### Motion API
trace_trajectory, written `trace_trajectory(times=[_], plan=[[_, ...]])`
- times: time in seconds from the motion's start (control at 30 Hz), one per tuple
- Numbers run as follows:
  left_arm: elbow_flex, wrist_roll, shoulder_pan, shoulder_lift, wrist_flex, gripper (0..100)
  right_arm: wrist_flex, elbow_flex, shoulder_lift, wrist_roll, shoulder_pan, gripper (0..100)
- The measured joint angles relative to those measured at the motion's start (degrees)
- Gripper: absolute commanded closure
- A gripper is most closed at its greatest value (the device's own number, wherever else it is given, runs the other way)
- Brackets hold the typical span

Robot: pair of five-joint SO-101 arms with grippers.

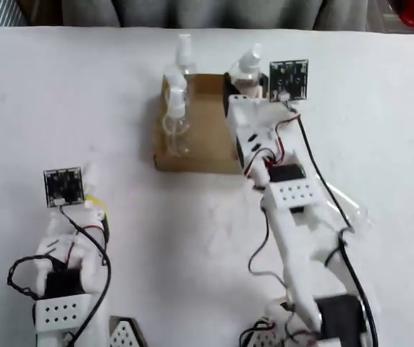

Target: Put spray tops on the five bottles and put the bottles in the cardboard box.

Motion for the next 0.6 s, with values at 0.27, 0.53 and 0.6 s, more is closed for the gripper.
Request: trace_trajectory(times=[0.27,0.53,0.6], plan=[[0.00,0.00,0.00,0.00,0.00,98,-2.02,-9.41,13.89,0.00,0.09,98.4],[0.00,0.00,0.00,0.00,0.00,98,-2.02,-17.76,24.35,0.00,0.09,98.4],[0.00,0.00,0.00,0.00,0.00,98,-2.02,-19.52,26.90,0.00,0.18,98.4]])
